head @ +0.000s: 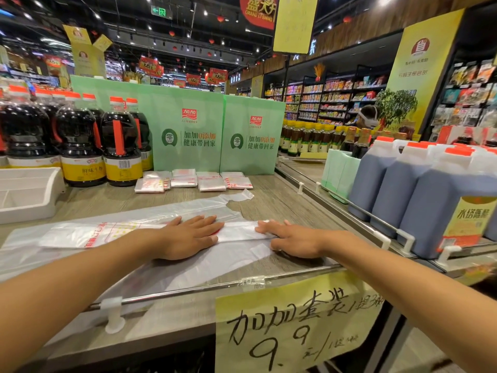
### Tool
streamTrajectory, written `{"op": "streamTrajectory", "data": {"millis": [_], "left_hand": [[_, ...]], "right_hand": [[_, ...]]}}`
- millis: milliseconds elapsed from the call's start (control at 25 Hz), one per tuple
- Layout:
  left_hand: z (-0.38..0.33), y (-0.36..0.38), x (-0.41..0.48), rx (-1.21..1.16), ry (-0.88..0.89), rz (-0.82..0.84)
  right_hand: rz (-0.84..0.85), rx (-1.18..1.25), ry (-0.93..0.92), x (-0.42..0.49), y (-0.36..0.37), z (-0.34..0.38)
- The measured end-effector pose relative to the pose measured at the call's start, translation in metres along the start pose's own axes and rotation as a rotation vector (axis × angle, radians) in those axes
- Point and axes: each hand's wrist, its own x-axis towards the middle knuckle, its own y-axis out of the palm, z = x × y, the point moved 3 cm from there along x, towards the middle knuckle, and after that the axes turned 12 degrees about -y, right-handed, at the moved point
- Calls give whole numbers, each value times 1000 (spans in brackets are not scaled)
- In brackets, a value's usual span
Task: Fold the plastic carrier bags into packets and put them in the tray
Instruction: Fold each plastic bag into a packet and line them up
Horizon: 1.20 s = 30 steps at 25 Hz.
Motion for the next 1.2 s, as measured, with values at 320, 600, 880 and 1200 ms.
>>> {"op": "streamTrajectory", "data": {"millis": [320, 600, 880, 1200], "left_hand": [[8, -7, -8, -81, 98, -85], [23, -11, -12, -92, 146, -286], [23, -16, -19, -49, 180, -359], [99, -45, -71, 113, -2, -546]], "right_hand": [[-94, -83, -58, -4, -11, 16], [-91, -544, -147, 16, -22, 13], [-229, -630, -263, 31, -25, 13], [-824, -522, -666, -14, -53, 73]]}}
